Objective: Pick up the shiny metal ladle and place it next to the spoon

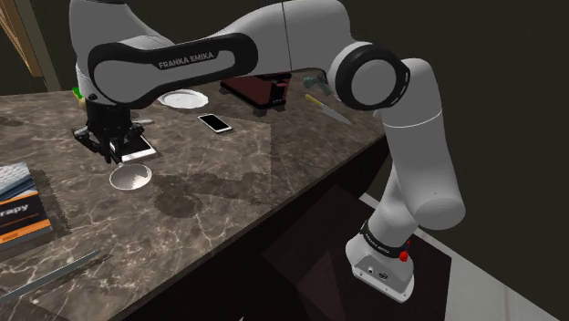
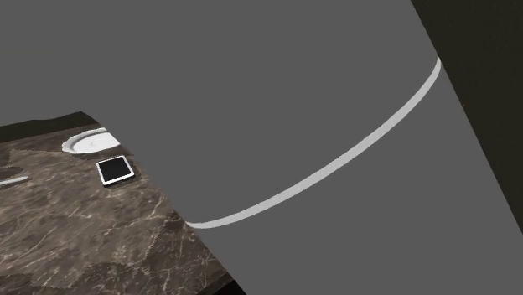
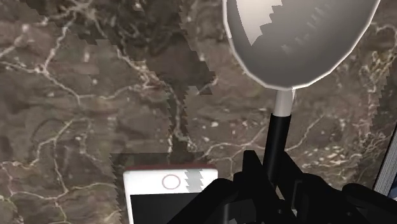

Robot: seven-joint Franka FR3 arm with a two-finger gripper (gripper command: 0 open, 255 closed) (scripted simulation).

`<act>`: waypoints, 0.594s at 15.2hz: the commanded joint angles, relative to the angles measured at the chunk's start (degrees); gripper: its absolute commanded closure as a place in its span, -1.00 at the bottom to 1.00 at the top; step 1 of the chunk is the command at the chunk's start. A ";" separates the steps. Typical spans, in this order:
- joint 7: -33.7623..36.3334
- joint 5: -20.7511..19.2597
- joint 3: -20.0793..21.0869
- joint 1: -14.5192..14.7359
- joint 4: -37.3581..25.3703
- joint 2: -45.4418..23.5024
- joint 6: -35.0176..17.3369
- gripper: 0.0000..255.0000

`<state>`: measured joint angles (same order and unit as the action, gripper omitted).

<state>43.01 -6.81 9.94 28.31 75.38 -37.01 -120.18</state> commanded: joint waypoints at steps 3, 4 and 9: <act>0.11 -0.19 -0.14 -0.03 1.46 -0.97 -2.45 1.00; 0.15 -0.25 -0.17 -0.02 1.81 -1.24 -3.06 1.00; 0.19 -0.31 -0.21 -0.02 2.14 -1.52 -3.68 1.00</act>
<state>43.20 -7.11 9.72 28.30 77.47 -38.54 -123.81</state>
